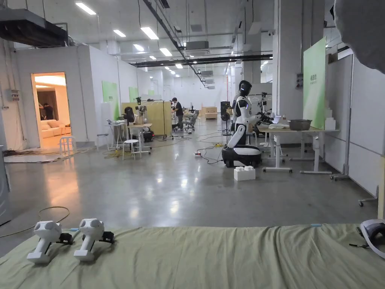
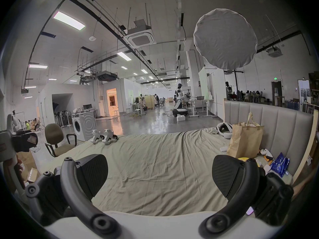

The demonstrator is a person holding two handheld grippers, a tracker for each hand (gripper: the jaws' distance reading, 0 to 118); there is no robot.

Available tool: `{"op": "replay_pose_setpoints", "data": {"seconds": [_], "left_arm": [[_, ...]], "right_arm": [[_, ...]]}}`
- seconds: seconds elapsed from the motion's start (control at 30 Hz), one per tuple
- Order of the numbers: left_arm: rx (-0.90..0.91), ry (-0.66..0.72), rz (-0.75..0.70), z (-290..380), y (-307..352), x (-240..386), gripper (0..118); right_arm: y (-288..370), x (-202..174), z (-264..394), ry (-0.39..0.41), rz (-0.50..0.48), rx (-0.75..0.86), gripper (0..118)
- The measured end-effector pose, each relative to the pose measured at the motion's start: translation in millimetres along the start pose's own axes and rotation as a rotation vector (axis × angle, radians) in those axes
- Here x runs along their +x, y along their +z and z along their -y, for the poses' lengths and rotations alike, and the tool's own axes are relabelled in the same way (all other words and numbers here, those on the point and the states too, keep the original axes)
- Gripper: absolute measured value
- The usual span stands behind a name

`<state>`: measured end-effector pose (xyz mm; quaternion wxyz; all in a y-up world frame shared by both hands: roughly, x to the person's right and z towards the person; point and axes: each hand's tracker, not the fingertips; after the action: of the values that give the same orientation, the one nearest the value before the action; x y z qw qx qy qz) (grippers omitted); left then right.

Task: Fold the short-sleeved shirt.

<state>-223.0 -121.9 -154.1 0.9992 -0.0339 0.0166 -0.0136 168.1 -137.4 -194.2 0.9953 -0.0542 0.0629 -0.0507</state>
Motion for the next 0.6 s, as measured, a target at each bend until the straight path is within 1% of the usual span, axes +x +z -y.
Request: {"op": "replay_pose_setpoints", "data": {"seconds": [0.1, 0.13, 0.17, 0.23, 0.27, 0.3, 0.33, 0.37, 0.4, 0.47, 0.5, 0.53, 0.57, 0.6], "left_arm": [[-0.005, 0.014, 0.0, -0.9, -0.3, -1.4, 118], [-0.007, 0.022, -0.001, -1.2, -1.0, -1.9, 118], [-0.009, 0.033, -0.001, -1.6, -2.3, -2.5, 118], [-0.006, 0.051, 0.007, -1.9, -3.3, -3.8, 118], [-0.005, 0.055, 0.009, -2.3, -3.6, -4.0, 118], [-0.005, 0.059, 0.01, -2.9, -3.7, -3.9, 118], [-0.005, 0.061, 0.011, -3.4, -3.5, -3.6, 118], [-0.004, 0.061, 0.013, -4.0, -3.4, -3.3, 118], [-0.005, 0.058, 0.017, -4.6, -3.3, -2.9, 118], [-0.007, 0.051, 0.025, -5.8, -2.4, -0.7, 118], [-0.009, 0.05, 0.03, -5.9, -2.2, 0.3, 118], [-0.012, 0.052, 0.034, -5.6, -2.0, 1.8, 118], [-0.014, 0.057, 0.042, -5.0, -1.6, 2.7, 118], [-0.015, 0.061, 0.054, -4.6, -1.3, 3.3, 118]], "right_arm": [[-3.1, -0.2, -3.0, -0.026, -0.011, -0.015, 118], [-6.9, -3.7, -5.7, -0.054, 0.003, -0.067, 118], [-10.0, -9.5, -8.9, -0.08, 0.055, -0.144, 118], [-16.9, -24.5, -13.7, -0.105, 0.166, -0.268, 118], [-19.2, -29.7, -14.7, -0.112, 0.179, -0.317, 118], [-21.1, -33.0, -15.4, -0.126, 0.142, -0.344, 118], [-21.2, -33.9, -14.8, -0.157, 0.073, -0.338, 118], [-20.4, -33.4, -14.1, -0.206, 0.004, -0.304, 118], [-21.4, -33.1, -14.6, -0.248, -0.026, -0.298, 118], [-25.5, -30.3, -15.4, -0.335, -0.051, -0.333, 118], [-28.2, -29.3, -16.3, -0.365, -0.033, -0.356, 118], [-30.5, -29.0, -17.3, -0.396, 0.008, -0.371, 118], [-32.3, -28.8, -19.0, -0.412, 0.061, -0.388, 118], [-34.1, -27.7, -19.7, -0.411, 0.1, -0.402, 118]]}}
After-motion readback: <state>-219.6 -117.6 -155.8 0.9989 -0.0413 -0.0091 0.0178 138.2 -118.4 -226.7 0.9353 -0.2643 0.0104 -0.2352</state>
